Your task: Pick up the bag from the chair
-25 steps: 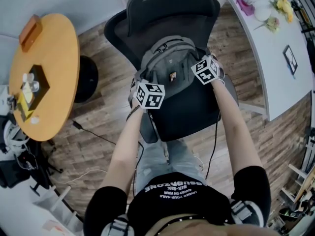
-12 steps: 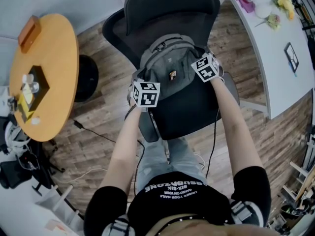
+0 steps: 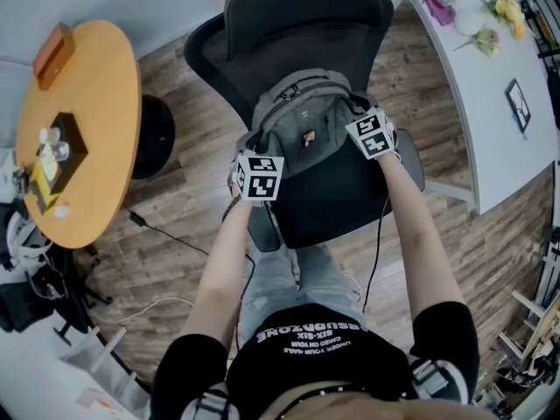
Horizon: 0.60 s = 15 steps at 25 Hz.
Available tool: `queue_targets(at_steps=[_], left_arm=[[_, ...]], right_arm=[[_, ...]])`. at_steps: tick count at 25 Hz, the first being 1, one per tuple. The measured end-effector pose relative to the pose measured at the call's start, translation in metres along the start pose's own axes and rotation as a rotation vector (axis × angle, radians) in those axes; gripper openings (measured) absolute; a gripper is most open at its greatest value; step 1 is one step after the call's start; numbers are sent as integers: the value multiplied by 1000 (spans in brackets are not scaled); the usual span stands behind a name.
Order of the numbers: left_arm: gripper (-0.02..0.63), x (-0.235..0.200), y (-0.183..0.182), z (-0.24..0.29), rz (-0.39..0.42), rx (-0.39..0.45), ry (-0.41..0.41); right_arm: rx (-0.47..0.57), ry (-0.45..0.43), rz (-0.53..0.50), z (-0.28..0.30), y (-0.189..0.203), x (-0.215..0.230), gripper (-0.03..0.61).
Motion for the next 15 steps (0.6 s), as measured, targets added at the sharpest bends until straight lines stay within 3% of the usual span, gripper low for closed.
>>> queue_targets(at_steps=[15], left_arm=[[77, 12, 11, -5, -7, 18, -7]], right_arm=[[47, 38, 68, -15, 19, -11, 71]])
Point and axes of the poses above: the fingertips, and each gripper's own axes: z forward along the fingers, x to its right, y out of its underside, the point moved 6 cm from there along -z, backward along the fingers, and after that the axes turned 13 degrees about -x, right-handed, at the moved point
